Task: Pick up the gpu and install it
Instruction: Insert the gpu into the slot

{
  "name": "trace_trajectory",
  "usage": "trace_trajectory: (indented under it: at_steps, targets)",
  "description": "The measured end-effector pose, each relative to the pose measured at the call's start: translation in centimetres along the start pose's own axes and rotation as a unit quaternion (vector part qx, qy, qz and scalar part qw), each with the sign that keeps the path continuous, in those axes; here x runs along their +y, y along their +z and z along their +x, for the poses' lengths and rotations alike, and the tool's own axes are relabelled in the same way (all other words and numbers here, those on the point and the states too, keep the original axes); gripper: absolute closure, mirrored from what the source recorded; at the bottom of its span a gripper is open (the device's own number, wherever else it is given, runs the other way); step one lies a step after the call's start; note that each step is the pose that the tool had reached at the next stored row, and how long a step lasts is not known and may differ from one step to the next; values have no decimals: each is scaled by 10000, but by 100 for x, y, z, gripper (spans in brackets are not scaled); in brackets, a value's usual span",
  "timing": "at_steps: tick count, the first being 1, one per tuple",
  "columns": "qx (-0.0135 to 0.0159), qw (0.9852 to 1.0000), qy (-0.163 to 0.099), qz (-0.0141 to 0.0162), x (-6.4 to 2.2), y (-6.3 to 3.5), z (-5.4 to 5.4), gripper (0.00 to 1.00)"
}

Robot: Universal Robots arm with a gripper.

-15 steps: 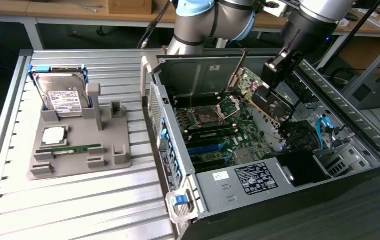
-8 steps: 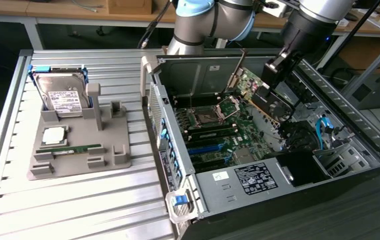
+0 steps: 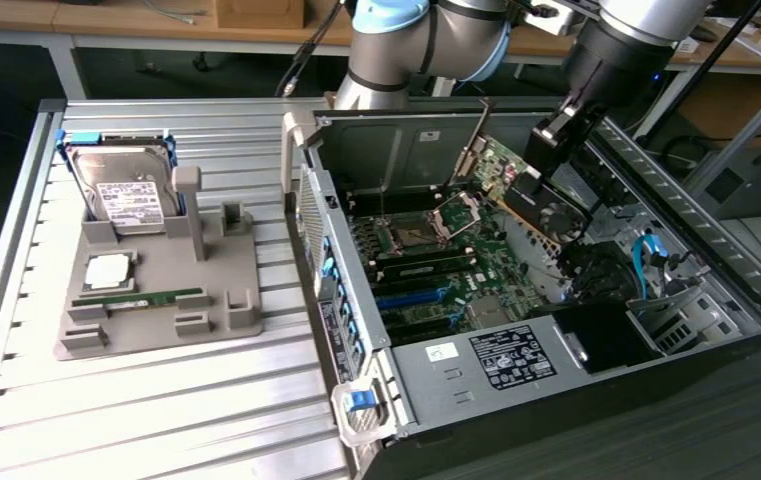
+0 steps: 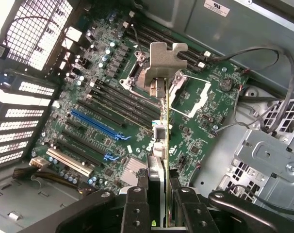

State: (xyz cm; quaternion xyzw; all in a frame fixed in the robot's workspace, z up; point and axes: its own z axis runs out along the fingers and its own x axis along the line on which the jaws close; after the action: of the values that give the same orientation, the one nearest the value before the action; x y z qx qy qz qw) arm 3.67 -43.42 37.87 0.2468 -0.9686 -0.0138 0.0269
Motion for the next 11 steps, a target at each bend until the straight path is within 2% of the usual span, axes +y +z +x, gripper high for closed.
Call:
trace_trajectory:
  at_steps: [11]
  targets:
    - [8, 9998, -192, 8, 0, 0, 0, 73]
